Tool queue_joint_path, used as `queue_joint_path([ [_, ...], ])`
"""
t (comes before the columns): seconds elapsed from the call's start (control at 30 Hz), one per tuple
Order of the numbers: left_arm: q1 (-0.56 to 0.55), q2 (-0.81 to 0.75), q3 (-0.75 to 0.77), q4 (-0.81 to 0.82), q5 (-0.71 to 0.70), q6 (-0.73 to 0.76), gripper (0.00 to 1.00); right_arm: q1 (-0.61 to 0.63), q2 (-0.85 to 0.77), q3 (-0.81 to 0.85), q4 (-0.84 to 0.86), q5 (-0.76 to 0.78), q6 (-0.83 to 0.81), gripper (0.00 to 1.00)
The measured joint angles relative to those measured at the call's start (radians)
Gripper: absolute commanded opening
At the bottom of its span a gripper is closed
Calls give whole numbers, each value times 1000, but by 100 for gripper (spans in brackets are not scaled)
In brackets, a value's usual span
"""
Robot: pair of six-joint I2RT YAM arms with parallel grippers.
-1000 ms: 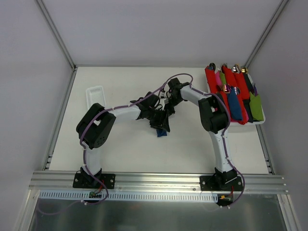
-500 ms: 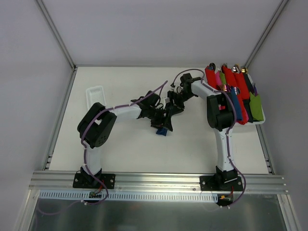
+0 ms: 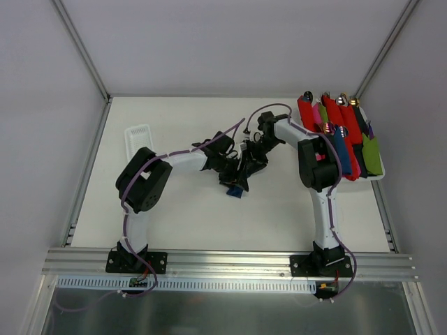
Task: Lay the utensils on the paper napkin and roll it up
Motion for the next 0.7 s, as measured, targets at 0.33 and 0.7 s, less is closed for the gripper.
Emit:
queue_joint_path([
  [0.33,0,12,2,-42,-38,40,11,-4,-22,-15,-33,1,-43,38],
  [0.7,0,12,2,-52,-55,61,0,-68,-82,29,-33,-74,-60,19],
])
